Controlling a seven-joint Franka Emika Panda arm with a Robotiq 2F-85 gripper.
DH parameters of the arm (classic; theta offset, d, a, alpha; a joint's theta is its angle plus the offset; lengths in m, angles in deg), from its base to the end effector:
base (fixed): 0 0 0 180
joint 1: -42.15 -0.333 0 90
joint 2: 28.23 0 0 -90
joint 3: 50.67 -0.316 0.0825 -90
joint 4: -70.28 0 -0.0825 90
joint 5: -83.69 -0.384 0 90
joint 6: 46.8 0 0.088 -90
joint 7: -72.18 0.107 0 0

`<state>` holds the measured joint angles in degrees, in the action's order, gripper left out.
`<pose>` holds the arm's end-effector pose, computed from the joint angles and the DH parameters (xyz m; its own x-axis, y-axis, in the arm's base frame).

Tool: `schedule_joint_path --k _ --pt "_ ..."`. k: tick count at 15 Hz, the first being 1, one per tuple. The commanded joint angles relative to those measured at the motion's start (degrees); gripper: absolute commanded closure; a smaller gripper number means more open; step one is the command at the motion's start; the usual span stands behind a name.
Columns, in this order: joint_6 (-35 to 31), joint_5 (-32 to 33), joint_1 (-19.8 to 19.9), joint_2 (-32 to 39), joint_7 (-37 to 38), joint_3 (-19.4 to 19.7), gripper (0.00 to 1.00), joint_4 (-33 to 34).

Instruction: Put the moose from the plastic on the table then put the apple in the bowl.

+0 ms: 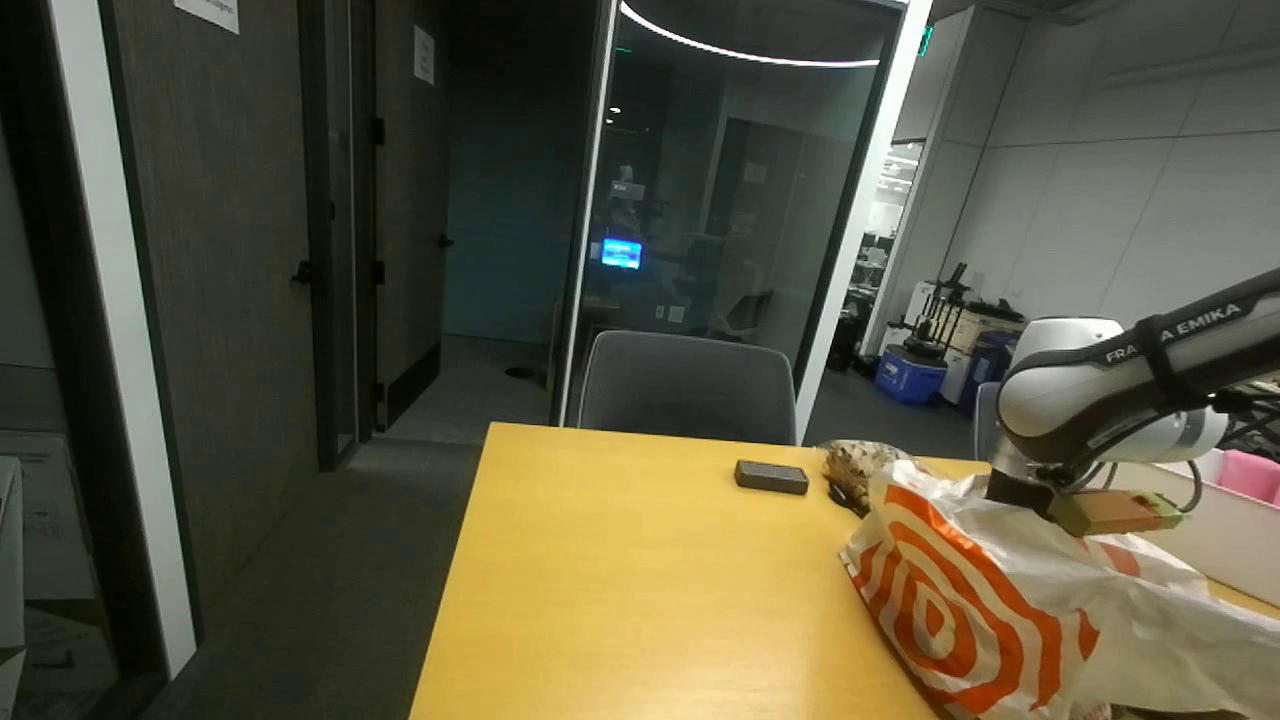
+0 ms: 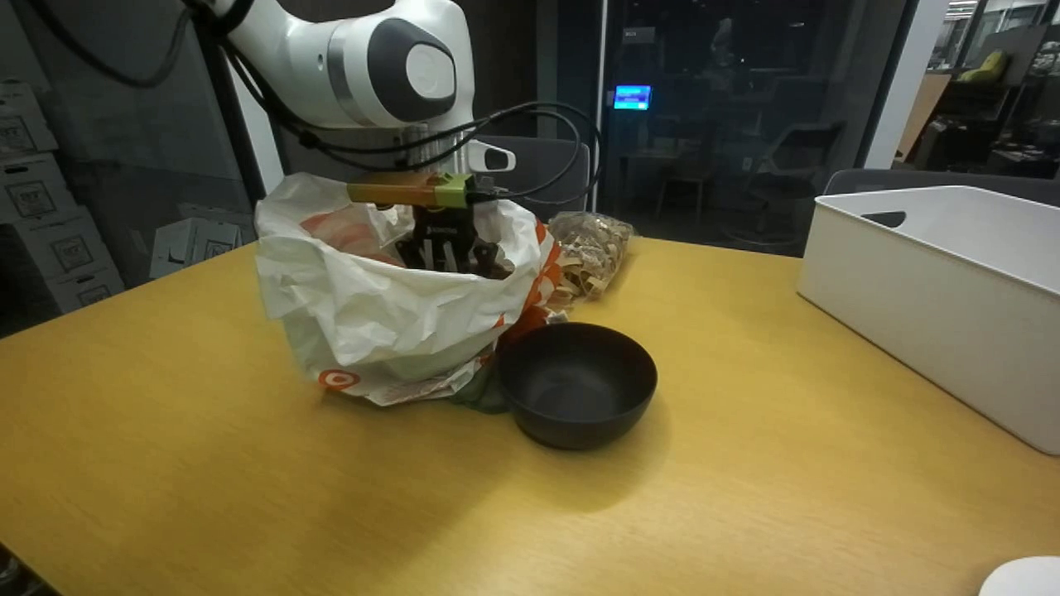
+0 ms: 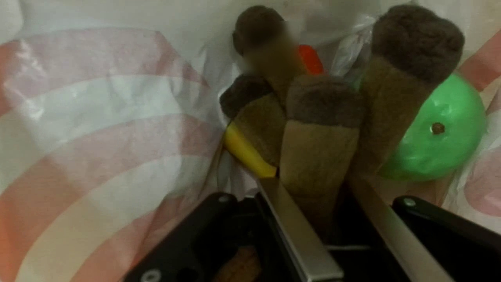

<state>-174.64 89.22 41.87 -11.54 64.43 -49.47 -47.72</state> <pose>0.5754 -0.0120 0.2840 0.9755 0.1772 -0.1305 0.1859 -0.9809 0.0574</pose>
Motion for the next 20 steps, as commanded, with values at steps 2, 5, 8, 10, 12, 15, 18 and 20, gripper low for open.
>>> schedule_joint_path --k 2,5,8,10,12,15,18,20 --pt "8.07 -1.27 1.65 -3.91 -3.33 -0.43 0.90 1.02" --pt "17.19 -1.03 3.04 -9.29 -8.81 -0.04 0.90 1.15" --pt "26.95 -1.91 4.52 -15.17 -16.83 0.69 0.90 2.61" --pt "32.66 -4.58 5.39 -18.00 -23.72 1.62 0.90 4.56" --pt "36.91 -8.45 6.05 -20.24 -28.99 3.29 0.90 6.64" --pt "39.01 -10.71 6.81 -23.07 -29.99 5.96 0.90 8.62" --pt "37.16 -7.76 7.67 -25.31 -25.83 7.69 0.90 9.28" --pt "37.92 -8.19 8.38 -26.35 -25.88 9.16 0.90 10.08"
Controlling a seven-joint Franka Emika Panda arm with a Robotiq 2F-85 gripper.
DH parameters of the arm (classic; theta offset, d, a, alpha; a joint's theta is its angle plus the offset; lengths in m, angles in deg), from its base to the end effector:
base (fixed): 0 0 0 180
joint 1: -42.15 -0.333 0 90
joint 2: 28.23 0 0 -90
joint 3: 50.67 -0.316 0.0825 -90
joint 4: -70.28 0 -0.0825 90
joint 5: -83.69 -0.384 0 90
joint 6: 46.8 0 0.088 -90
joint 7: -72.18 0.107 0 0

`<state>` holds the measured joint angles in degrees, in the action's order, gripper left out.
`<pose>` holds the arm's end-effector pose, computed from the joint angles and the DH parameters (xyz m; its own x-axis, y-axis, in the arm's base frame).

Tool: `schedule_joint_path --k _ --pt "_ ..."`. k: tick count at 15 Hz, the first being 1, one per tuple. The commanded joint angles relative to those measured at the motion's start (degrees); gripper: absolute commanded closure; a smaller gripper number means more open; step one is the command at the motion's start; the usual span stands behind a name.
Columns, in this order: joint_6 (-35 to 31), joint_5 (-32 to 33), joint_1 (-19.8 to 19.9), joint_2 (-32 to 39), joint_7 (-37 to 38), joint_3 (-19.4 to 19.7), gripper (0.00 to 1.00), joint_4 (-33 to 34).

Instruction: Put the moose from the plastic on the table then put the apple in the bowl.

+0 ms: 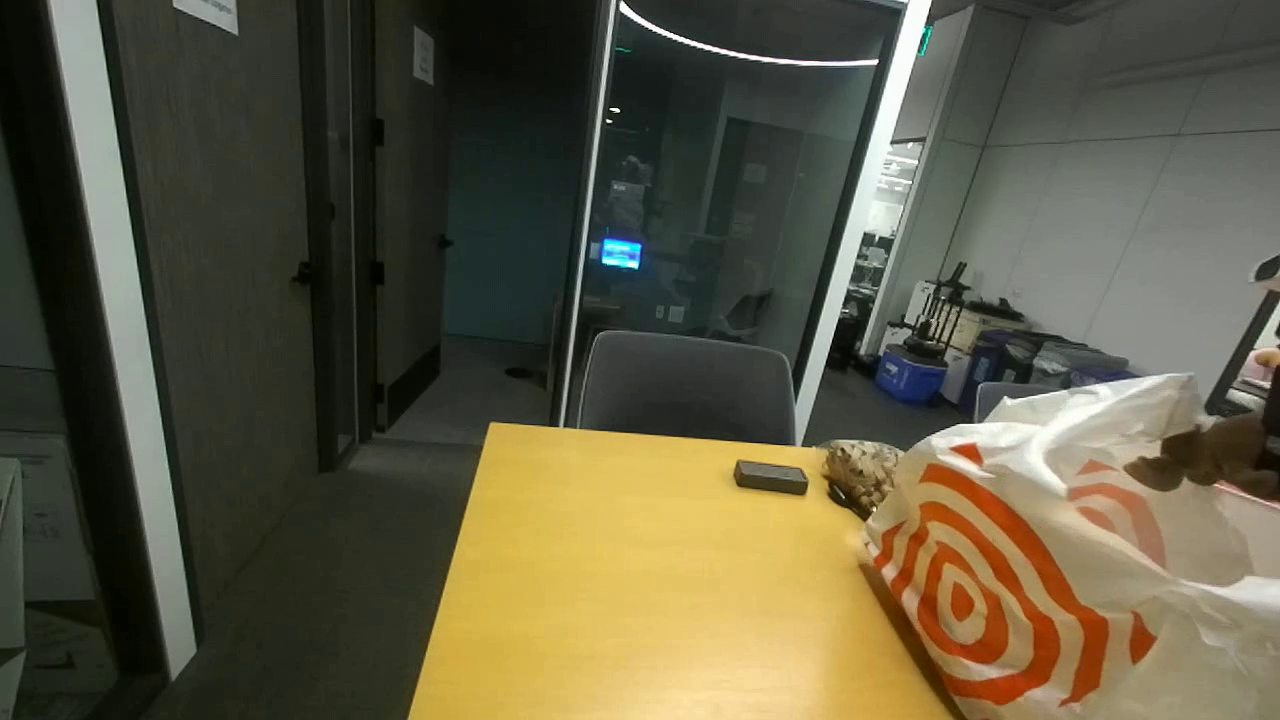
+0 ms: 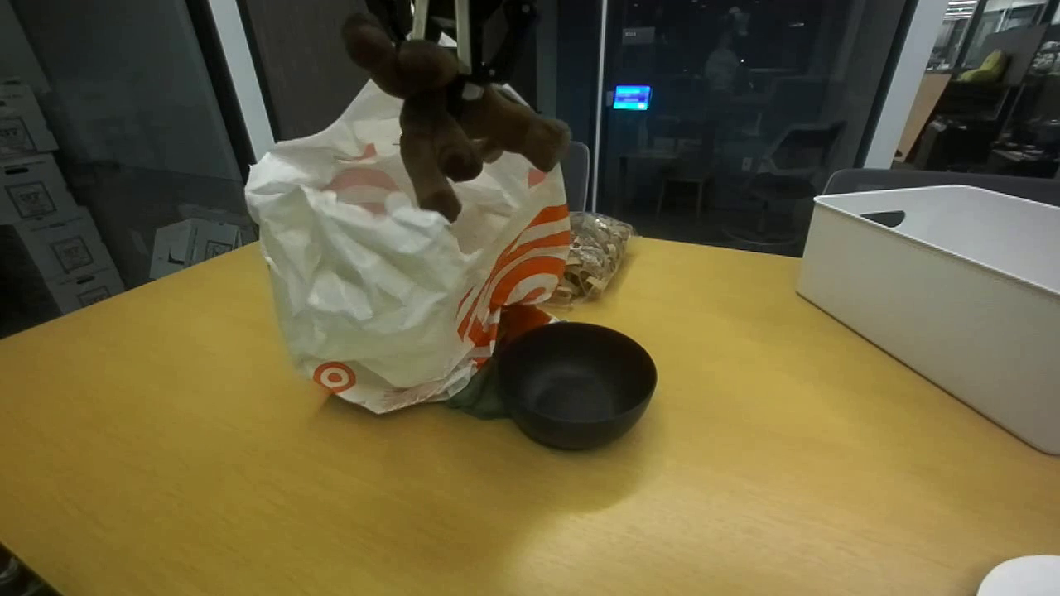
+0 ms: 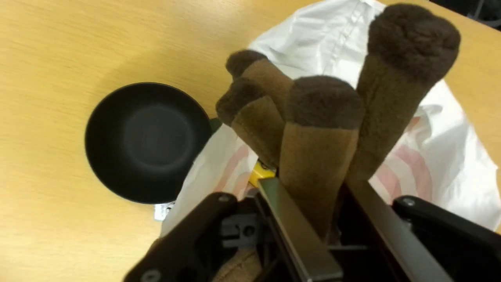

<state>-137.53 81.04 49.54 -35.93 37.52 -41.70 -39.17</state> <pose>0.4786 -0.1391 0.5373 0.9398 0.3196 -0.1209 0.2986 -0.9402 -0.1640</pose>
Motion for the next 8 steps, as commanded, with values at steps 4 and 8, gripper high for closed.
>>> schedule_joint_path --k 4,8 --pt "5.29 -5.34 0.51 -1.77 -5.76 3.71 0.90 3.31" --pt "6.63 5.66 0.77 -1.76 -2.92 2.66 0.90 3.00"
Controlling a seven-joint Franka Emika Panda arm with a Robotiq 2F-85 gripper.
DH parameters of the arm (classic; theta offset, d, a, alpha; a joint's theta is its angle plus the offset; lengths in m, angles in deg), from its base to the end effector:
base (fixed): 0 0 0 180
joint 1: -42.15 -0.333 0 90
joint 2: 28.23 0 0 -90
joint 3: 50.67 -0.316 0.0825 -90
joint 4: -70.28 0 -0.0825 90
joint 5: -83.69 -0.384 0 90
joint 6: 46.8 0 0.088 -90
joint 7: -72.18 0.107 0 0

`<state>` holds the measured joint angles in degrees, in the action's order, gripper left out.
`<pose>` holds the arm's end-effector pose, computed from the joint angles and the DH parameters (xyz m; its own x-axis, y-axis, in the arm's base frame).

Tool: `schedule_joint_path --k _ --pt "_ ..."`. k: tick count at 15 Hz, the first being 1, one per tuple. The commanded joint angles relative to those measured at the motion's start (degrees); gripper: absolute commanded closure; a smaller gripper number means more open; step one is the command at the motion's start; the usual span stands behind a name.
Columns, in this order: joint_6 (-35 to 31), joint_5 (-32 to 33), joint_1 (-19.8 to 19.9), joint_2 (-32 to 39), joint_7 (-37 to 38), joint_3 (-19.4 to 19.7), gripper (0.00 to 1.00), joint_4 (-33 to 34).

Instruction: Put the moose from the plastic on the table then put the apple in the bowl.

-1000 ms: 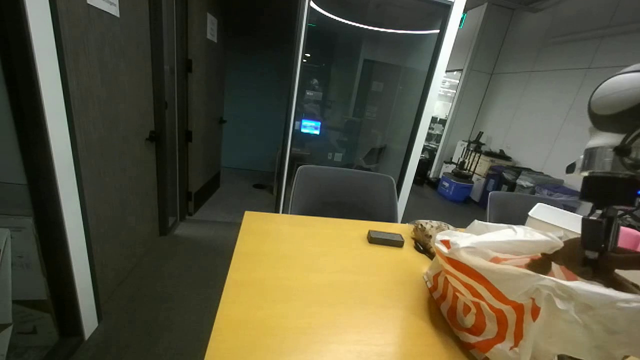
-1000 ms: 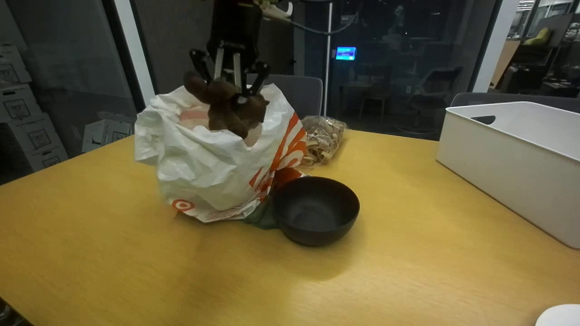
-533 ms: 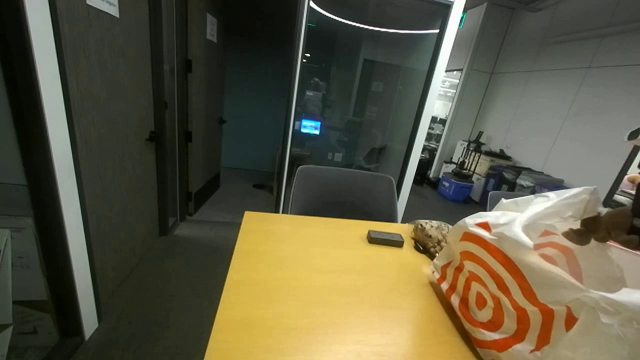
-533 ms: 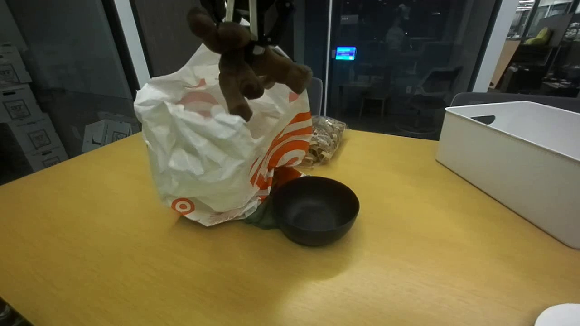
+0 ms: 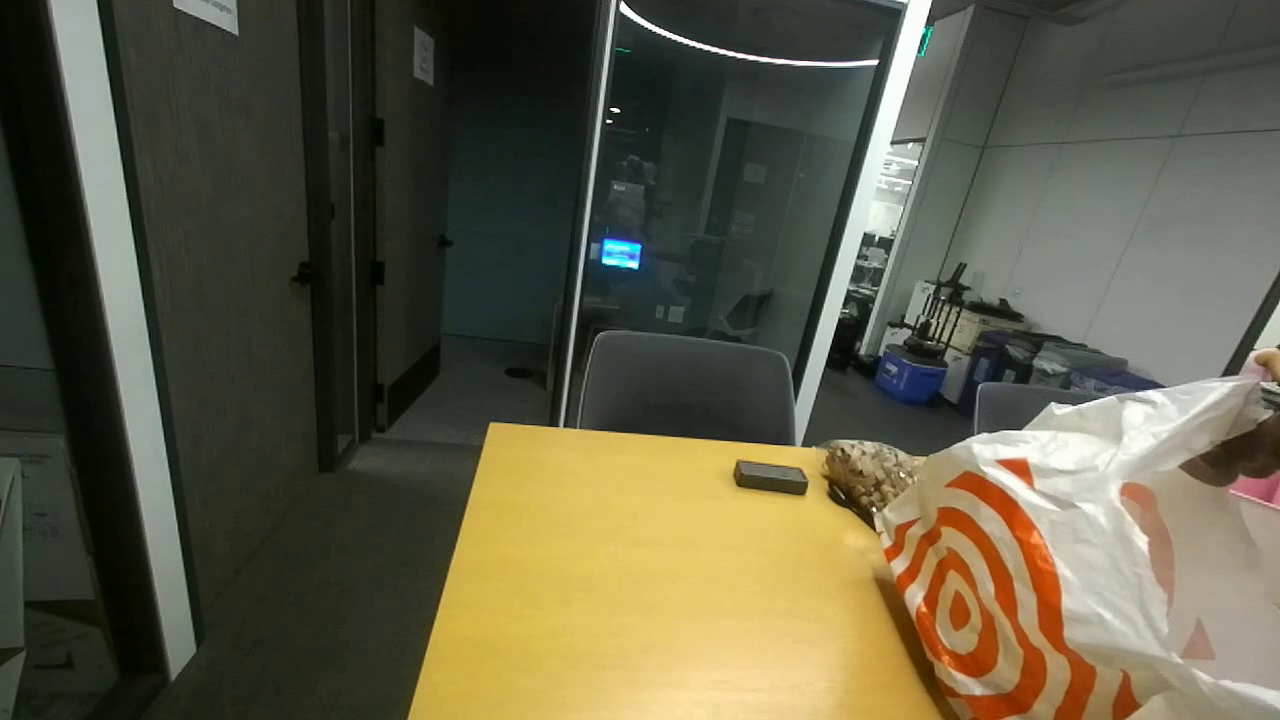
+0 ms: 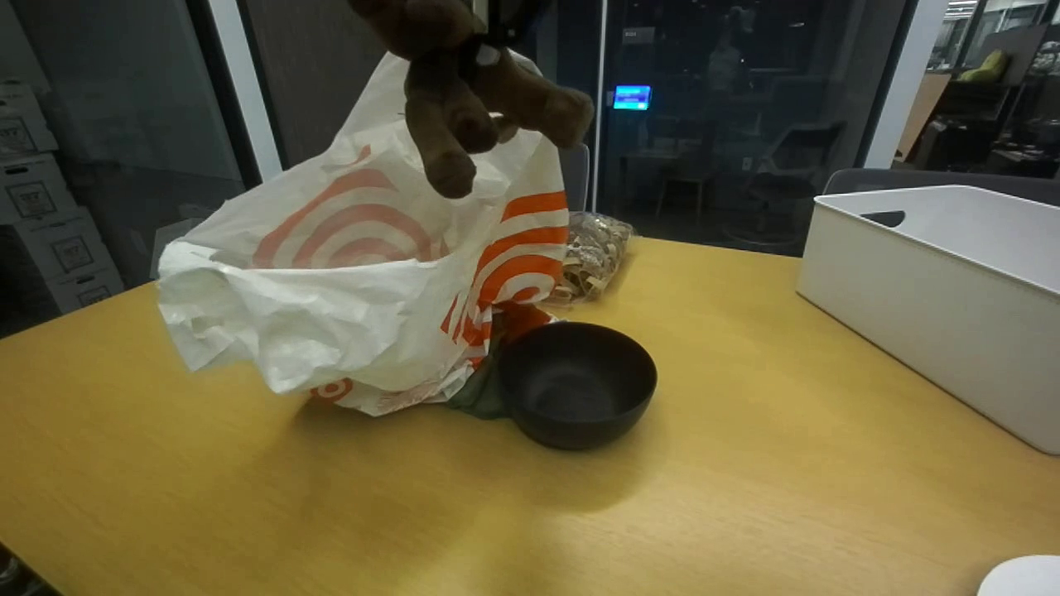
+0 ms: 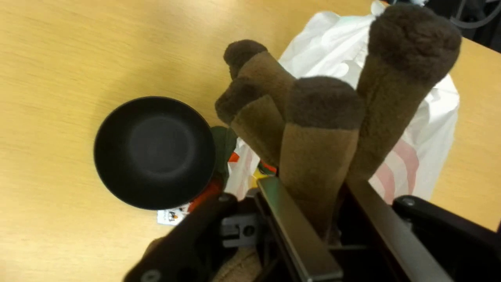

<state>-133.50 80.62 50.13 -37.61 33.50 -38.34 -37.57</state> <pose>0.4566 -0.1695 0.5590 0.9389 0.3272 -0.1070 0.3024 -0.9324 -0.1980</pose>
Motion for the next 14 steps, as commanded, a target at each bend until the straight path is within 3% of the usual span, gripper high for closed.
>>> schedule_joint_path --k 1,3,7,12,14 --pt "3.65 9.51 0.10 -0.16 0.96 -0.98 0.90 1.10" --pt "8.09 14.68 -0.26 0.06 -1.75 -1.22 0.90 1.22" --pt "14.02 17.46 -1.13 0.28 -11.67 -1.17 0.90 0.76" --pt "16.04 27.89 -1.68 4.70 -5.11 -3.60 0.90 -2.59" --pt "16.85 28.94 -2.00 7.26 -5.47 -4.26 0.90 -3.41"
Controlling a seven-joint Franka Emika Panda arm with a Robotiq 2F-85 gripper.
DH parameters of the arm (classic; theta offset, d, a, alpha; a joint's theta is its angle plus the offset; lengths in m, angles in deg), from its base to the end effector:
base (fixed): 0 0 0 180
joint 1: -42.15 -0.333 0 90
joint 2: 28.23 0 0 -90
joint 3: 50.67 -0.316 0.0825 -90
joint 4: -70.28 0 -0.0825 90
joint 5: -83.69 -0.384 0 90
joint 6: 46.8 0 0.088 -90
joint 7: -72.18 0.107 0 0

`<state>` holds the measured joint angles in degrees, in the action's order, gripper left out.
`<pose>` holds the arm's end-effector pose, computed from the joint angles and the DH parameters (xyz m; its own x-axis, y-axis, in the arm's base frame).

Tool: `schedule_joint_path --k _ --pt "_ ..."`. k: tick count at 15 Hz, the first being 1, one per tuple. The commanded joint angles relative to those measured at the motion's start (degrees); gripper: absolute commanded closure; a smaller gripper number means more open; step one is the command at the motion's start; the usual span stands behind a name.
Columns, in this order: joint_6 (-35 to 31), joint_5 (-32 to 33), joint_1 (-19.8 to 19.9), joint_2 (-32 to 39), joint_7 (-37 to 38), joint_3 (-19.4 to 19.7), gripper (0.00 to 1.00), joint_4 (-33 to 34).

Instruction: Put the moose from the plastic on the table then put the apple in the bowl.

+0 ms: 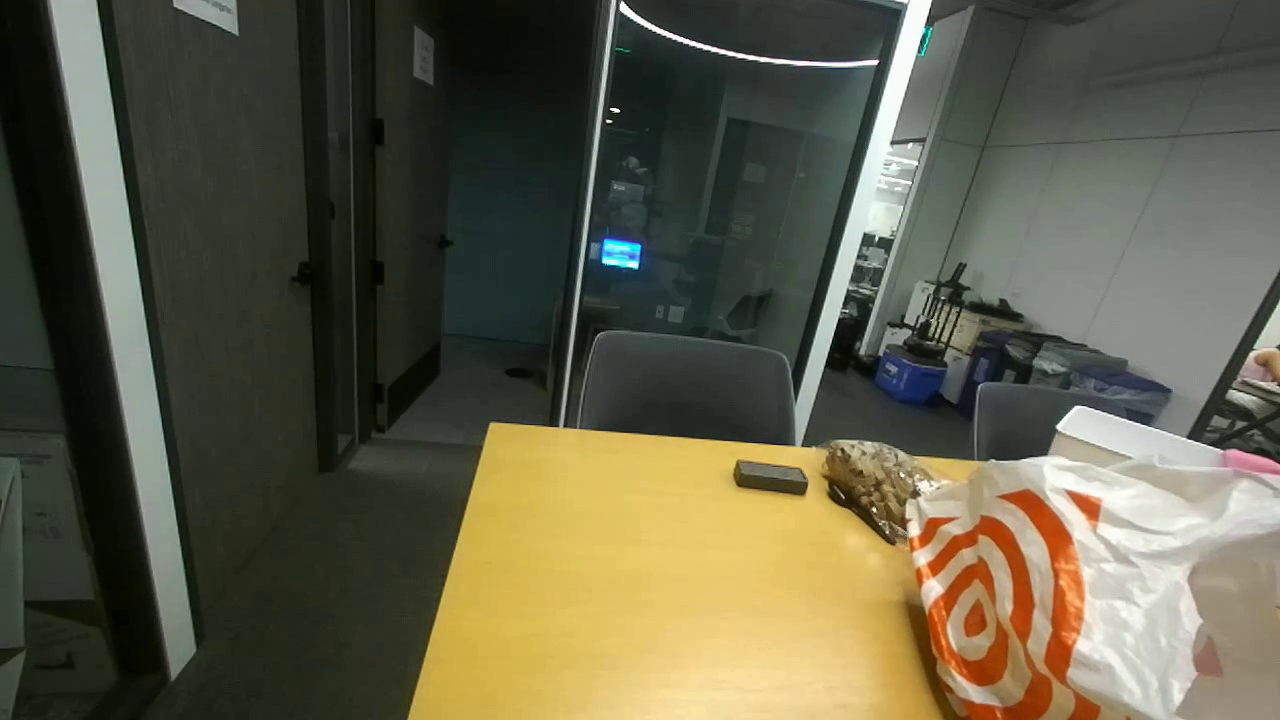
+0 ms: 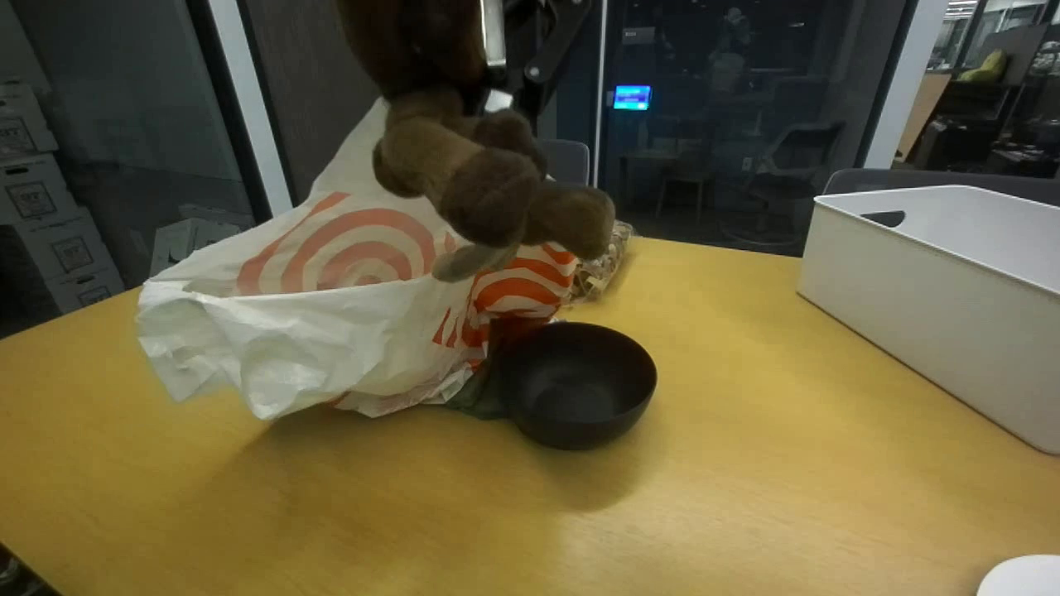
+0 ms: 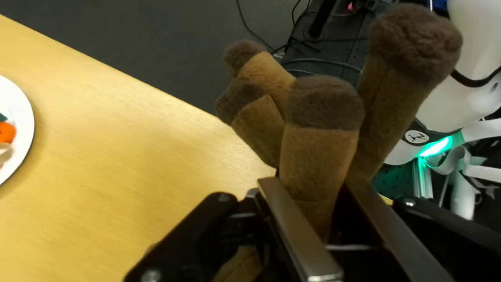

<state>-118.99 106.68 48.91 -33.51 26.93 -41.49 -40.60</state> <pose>0.4304 -0.1775 0.5022 0.6558 0.4152 -0.6305 0.4452 -0.8872 -0.1211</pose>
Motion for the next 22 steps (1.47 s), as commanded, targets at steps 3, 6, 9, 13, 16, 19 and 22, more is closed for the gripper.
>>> schedule_joint_path --k 3,6,9,13,16,19,22 --pt "3.30 3.64 -1.20 6.90 -0.76 -2.36 0.90 -1.48" --pt "1.85 6.58 -1.19 10.50 5.41 -3.24 0.90 -2.06" --pt "-5.80 6.55 -1.13 12.53 13.56 -3.96 0.90 -2.86" --pt "-13.76 11.06 -1.81 16.34 24.68 -4.45 0.86 -3.49" --pt "-14.08 17.42 -1.74 19.15 31.83 -3.69 0.87 -3.50" --pt "-14.58 22.80 -0.93 21.90 39.51 -2.54 0.87 -2.87" --pt "-17.37 27.27 0.33 24.86 48.01 -0.81 0.90 -2.52"
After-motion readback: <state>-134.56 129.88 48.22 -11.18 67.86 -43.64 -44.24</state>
